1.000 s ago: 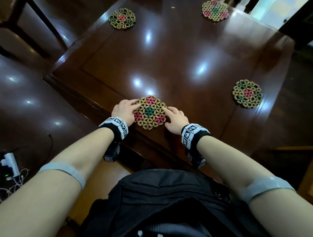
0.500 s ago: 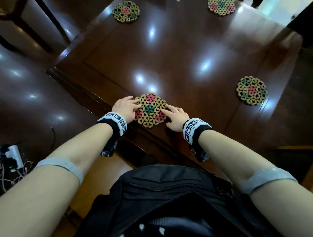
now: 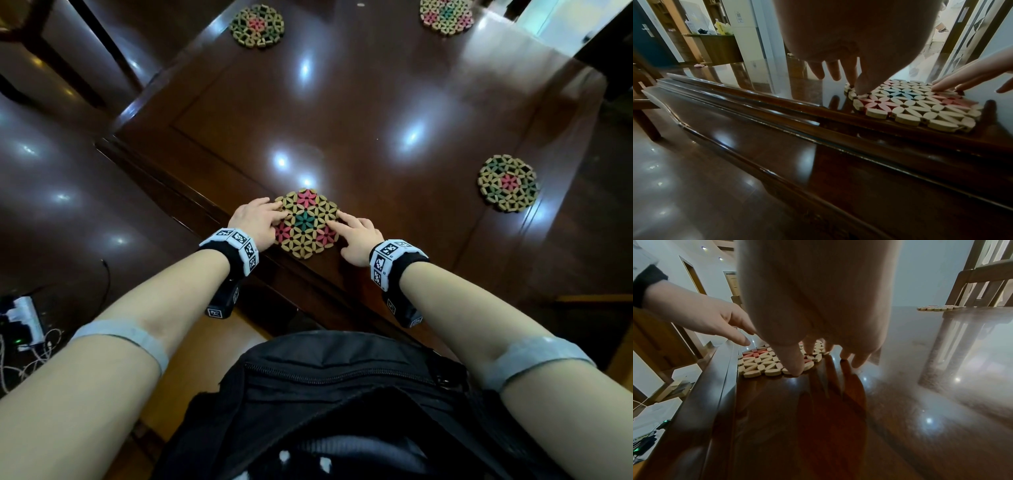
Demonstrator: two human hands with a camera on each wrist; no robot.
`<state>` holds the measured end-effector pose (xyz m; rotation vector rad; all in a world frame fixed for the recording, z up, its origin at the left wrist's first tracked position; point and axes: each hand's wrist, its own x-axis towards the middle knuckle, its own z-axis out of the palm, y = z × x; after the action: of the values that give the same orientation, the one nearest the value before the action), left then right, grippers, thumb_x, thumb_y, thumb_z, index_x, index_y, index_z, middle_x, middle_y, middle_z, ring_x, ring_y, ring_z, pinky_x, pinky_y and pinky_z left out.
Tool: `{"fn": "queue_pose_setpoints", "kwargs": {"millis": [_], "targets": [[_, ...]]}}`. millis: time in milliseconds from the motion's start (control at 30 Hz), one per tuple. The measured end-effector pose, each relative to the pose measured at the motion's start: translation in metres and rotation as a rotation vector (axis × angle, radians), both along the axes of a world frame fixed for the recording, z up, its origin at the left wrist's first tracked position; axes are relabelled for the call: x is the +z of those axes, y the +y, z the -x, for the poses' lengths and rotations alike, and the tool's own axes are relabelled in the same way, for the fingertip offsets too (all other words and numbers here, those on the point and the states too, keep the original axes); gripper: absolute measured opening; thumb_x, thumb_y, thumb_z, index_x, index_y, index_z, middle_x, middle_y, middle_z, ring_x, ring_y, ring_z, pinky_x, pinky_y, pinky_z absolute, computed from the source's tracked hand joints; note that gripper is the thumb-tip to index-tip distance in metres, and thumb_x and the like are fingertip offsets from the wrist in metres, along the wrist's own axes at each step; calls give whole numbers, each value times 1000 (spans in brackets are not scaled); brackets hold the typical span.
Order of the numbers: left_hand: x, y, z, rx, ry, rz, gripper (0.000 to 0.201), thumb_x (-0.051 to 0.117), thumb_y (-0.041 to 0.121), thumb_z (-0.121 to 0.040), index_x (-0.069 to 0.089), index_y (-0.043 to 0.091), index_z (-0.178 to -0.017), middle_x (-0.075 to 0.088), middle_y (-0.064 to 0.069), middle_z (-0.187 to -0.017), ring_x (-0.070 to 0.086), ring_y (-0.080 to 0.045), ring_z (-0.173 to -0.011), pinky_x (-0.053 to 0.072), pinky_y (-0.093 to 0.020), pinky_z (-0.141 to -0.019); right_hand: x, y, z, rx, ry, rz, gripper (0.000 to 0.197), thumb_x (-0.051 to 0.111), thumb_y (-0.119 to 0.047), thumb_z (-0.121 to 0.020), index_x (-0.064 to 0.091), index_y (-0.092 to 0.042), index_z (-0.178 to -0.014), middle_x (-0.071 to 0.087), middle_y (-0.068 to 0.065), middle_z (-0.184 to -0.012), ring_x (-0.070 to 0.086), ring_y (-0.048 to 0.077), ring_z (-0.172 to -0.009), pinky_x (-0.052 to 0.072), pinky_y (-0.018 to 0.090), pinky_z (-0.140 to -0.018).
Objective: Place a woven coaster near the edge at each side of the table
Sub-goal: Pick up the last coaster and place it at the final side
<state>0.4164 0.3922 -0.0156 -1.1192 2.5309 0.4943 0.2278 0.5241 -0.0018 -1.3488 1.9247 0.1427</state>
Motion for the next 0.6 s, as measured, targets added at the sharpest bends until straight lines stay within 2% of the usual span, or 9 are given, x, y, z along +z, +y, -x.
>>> {"fn": "queue_pose_setpoints", "kwargs": {"millis": [367,600], "targets": [[1,-1,2,-10,14,-7,54,45,18,-87,45,31,-139,34,7,-154,25,-15,-144,25,-37,-116,-1,-1,0,14,20,0,76,46,-5,-85,22,-38,-148,9,-10,-161,10,26,-147,20,43,-116],[4,-4,5,-27,31,26,46,46,20,-90,51,29,-135,40,5,-151,30,-17,-142,28,-38,-113,-3,-5,1,3,31,40,68,47,-7,-84,32,-35,-144,18,-6,-159,18,29,-143,24,42,-114]]}}
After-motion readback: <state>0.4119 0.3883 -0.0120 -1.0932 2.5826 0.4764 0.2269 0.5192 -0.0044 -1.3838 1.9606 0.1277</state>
